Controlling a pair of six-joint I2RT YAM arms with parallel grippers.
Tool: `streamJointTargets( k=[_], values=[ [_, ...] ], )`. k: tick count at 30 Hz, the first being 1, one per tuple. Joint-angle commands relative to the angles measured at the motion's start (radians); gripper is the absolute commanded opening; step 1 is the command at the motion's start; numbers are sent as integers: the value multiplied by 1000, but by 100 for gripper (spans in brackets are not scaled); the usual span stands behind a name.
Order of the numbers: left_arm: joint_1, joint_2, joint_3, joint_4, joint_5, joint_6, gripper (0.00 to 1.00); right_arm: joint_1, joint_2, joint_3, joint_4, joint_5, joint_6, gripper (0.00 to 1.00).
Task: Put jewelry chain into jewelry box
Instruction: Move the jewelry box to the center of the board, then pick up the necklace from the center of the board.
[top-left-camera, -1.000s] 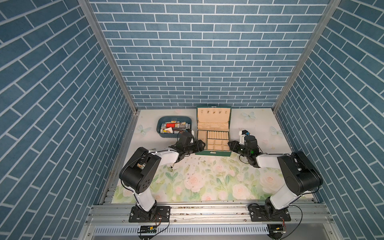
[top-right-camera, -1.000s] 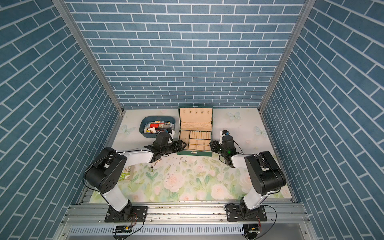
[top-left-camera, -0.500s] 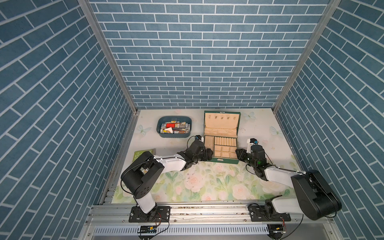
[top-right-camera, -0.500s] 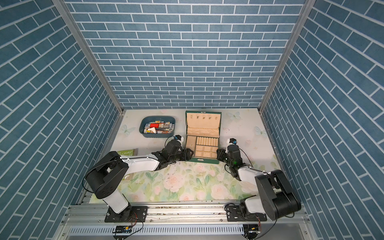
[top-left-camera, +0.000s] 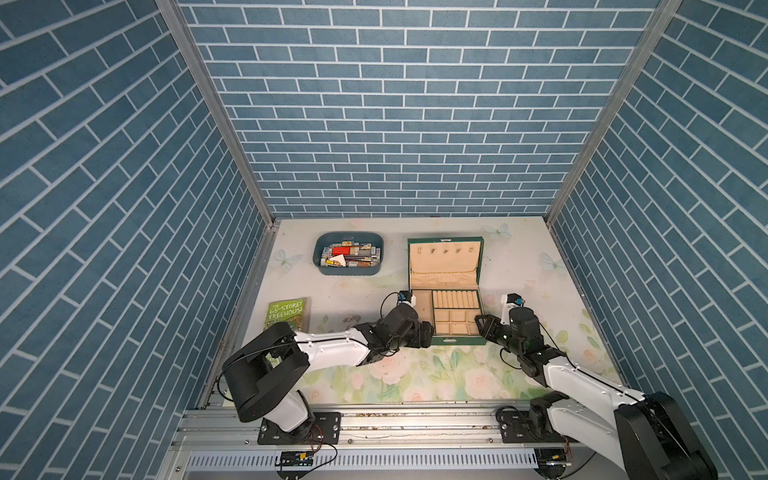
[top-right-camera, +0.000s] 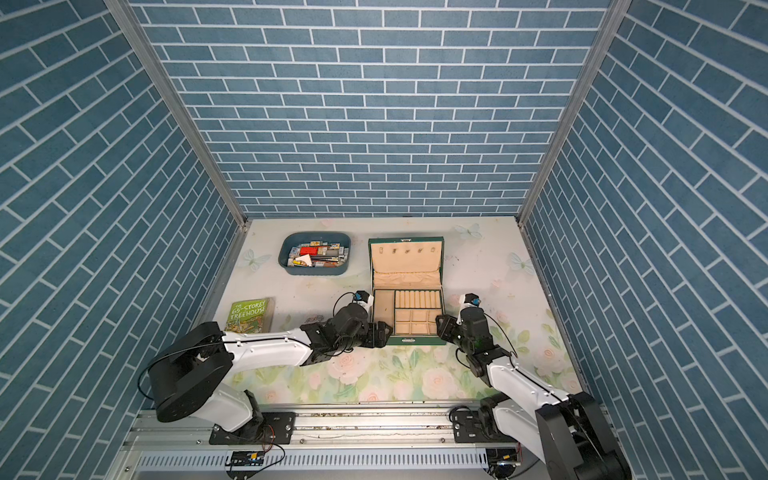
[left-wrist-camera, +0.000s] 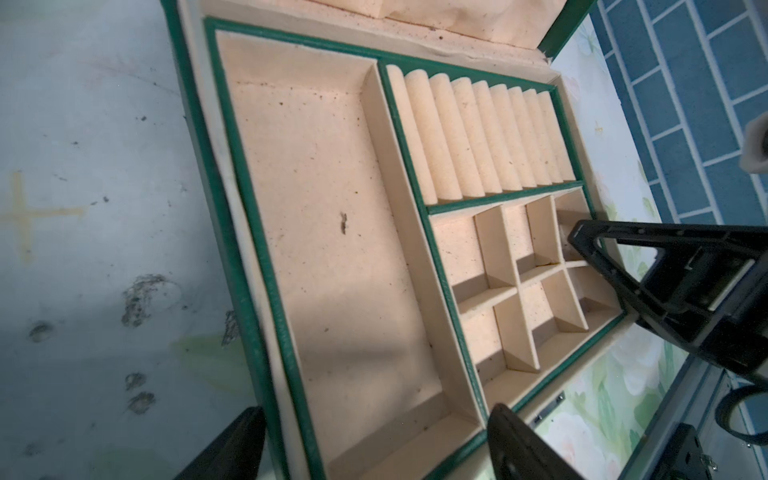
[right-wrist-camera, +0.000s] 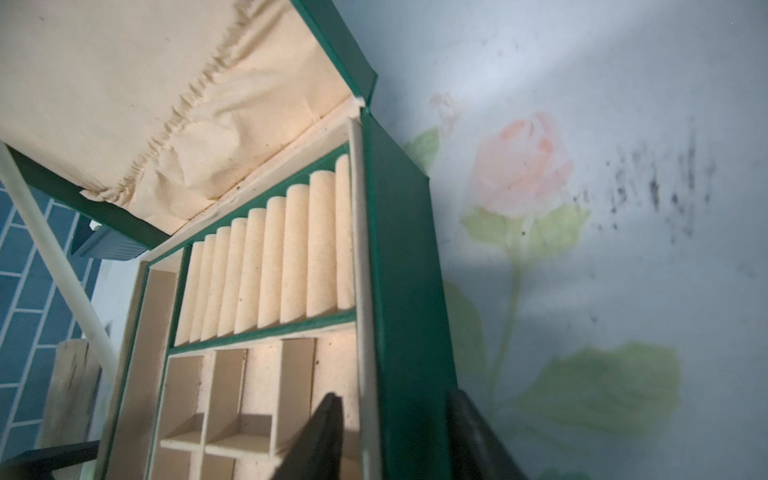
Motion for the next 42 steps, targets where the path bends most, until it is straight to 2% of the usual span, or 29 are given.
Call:
streamJointTargets(
  k=[1, 5, 6, 7, 12, 15, 17, 20, 23, 28, 33, 36, 42],
  values=[
    [-13, -52, 35, -61, -46, 19, 93, 19, -17, 25, -196, -20, -7, 65],
    [-13, -160, 65, -201, -149, 46, 99, 18, -95, 119, -338, 90, -25, 83],
    [-13, -198, 70, -248, -186, 49, 100, 18, -119, 145, -377, 116, -35, 91],
    [-13, -243, 75, -302, -231, 47, 100, 18, -145, 174, -413, 147, -48, 92],
    [-9, -447, 94, -634, -502, -18, 99, 21, -215, 303, -554, 216, -158, 91],
    [-2, -498, 100, -808, -625, -83, 99, 42, -229, 340, -561, 162, -225, 87],
    [6, -504, 88, -879, -669, -126, 98, 83, -227, 345, -531, 126, -261, 85],
    [35, -489, 51, -906, -674, -168, 93, 185, -211, 336, -467, 132, -300, 84],
    [92, -450, -5, -870, -634, -178, 84, 288, -171, 330, -403, 152, -330, 81],
    [236, -366, -54, -746, -521, -101, 72, 404, -101, 328, -325, 191, -351, 79],
    [340, -235, -39, -702, -456, -65, 59, 439, -56, 333, -298, 213, -360, 78],
    [363, -169, -30, -720, -443, -82, 51, 444, -51, 337, -295, 221, -363, 78],
    [393, -164, -48, -714, -413, -98, 45, 444, -46, 343, -293, 231, -371, 78]
  ],
)
